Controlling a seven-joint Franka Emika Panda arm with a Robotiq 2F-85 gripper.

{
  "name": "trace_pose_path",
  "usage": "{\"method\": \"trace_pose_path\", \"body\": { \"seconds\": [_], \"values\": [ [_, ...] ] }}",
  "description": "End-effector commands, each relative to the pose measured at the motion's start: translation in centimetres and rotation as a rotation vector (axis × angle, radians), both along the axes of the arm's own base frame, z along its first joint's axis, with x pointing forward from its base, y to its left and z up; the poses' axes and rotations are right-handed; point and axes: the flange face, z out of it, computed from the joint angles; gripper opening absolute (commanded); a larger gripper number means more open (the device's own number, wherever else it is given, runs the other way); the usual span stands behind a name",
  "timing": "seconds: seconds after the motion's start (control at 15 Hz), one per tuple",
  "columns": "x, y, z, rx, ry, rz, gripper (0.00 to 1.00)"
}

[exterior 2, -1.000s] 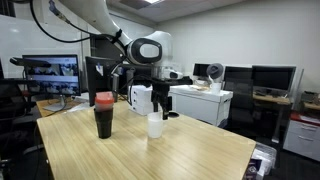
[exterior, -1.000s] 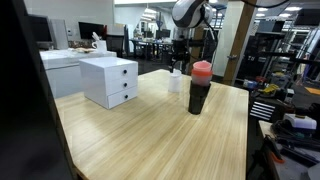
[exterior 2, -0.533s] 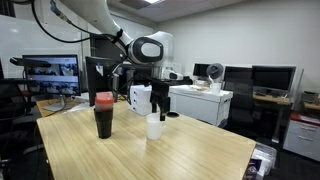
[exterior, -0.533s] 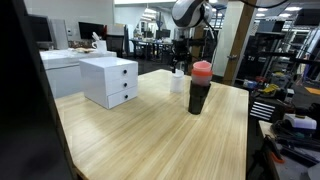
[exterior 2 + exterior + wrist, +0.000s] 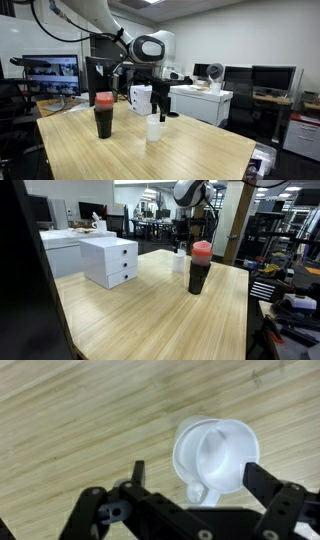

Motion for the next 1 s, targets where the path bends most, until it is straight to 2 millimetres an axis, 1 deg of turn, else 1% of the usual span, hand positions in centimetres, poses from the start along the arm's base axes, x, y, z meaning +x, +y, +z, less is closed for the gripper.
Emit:
{"method": "trace_pose_path", "body": {
  "seconds": [0.0,0.2,0.47,0.67,0.93],
  "values": [
    [-0.7,-0.2,1.5,0.0,-0.015,-0.008,1.0],
    [-1.0,-0.2,2.1,-0.002,-0.014,-0.006,1.0],
    [-1.5,-0.4,2.3,-0.005,-0.003,-0.008,1.0],
    [-1.7,-0.9,1.4,-0.013,0.033,-0.024,1.0],
    [-2.1,-1.1,0.4,-0.015,0.07,-0.014,1.0]
  ]
}}
